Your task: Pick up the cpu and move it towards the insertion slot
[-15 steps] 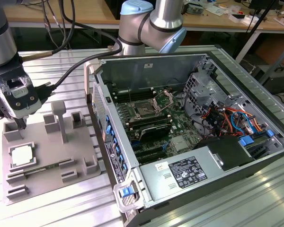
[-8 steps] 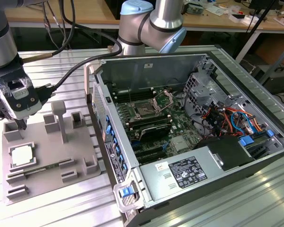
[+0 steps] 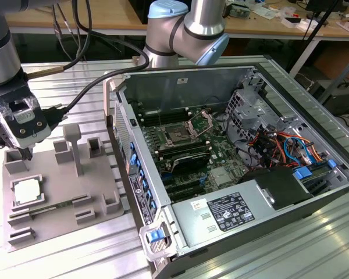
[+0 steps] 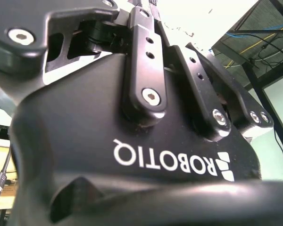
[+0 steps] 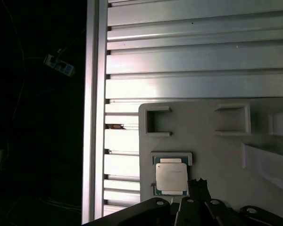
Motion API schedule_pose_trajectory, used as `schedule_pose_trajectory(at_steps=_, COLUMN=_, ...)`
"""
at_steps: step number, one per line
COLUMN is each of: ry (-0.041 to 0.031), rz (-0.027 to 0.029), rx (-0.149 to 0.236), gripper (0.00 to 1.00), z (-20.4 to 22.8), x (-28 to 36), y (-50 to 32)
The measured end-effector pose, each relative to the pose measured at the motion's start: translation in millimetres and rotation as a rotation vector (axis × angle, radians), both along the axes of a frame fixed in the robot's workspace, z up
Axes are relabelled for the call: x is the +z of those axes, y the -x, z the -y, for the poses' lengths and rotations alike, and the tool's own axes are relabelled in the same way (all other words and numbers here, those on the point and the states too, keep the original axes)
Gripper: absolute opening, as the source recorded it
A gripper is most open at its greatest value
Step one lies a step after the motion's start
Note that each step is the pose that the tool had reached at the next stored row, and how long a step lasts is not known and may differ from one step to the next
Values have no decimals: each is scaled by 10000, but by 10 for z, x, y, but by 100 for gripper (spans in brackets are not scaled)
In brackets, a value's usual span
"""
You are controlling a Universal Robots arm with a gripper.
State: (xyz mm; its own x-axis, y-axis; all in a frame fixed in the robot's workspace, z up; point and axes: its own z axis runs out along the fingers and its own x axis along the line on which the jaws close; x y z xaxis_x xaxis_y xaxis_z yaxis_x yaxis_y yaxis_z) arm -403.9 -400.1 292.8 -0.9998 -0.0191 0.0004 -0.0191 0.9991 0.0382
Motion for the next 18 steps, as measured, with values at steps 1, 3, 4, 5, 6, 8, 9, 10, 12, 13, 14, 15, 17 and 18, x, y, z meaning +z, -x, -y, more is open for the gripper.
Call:
schedule_pose_trajectory(at_steps=1, ry=0, rz=0, rx=1, gripper=11, z=0, x=-1, y=1)
schedule_pose_trajectory(at_steps=3, ry=0, rz=-1, rx=-1, gripper=11, z=1, x=-5, y=4)
schedule_pose_trajectory(at_steps=4, ry=0, rz=-1, rx=0, gripper=11, z=1, x=-7, y=5)
schedule_pose_trajectory(at_steps=5, ry=1, rz=-1, rx=0, gripper=11, z=2, x=-8, y=6)
schedule_pose_trajectory(at_steps=6, ry=1, rz=-1, rx=0, gripper=11, z=2, x=-11, y=7)
schedule_pose_trajectory(at_steps=8, ry=0, rz=-1, rx=0, gripper=11, z=2, x=-14, y=8)
schedule_pose_trajectory(at_steps=9, ry=1, rz=-1, rx=1, gripper=11, z=3, x=-15, y=8)
schedule_pose_trajectory(at_steps=10, ry=1, rz=-1, rx=0, gripper=11, z=3, x=-16, y=9)
schedule_pose_trajectory(at_steps=12, ry=0, rz=-1, rx=0, gripper=11, z=3, x=-19, y=9)
schedule_pose_trajectory(at_steps=13, ry=1, rz=-1, rx=0, gripper=11, z=3, x=-22, y=10)
schedule_pose_trajectory(at_steps=14, ry=0, rz=-1, rx=0, gripper=11, z=3, x=-25, y=10)
schedule_pose_trajectory(at_steps=15, ry=1, rz=-1, rx=0, gripper=11, z=3, x=-26, y=11)
schedule_pose_trajectory(at_steps=17, ry=0, rz=-1, rx=0, gripper=11, z=3, x=-33, y=12)
schedule_pose_trajectory(at_steps=18, ry=0, rz=-1, rx=0, gripper=11, z=3, x=-34, y=12)
